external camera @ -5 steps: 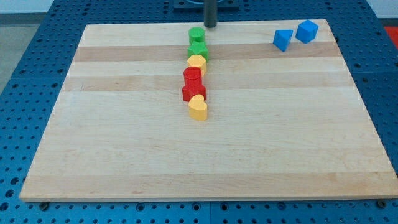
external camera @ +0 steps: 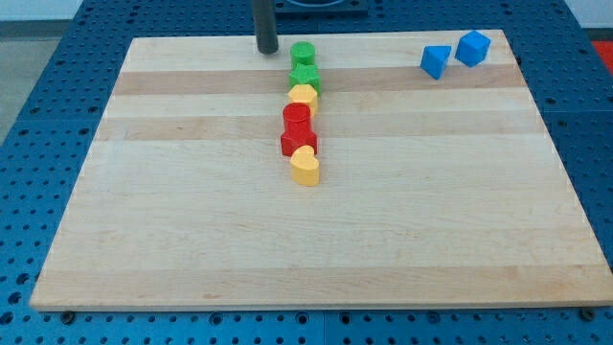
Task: Push the green circle into the top of the green star
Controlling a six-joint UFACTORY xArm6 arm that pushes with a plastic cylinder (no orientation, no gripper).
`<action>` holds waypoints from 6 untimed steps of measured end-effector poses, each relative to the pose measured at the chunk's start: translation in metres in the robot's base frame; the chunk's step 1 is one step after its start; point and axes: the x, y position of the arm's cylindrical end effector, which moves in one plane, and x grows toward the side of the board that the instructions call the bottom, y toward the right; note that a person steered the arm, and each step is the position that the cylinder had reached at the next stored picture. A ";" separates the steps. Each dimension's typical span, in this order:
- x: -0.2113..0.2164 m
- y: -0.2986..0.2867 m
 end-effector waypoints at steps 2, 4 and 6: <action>0.008 0.017; 0.029 0.036; 0.017 0.031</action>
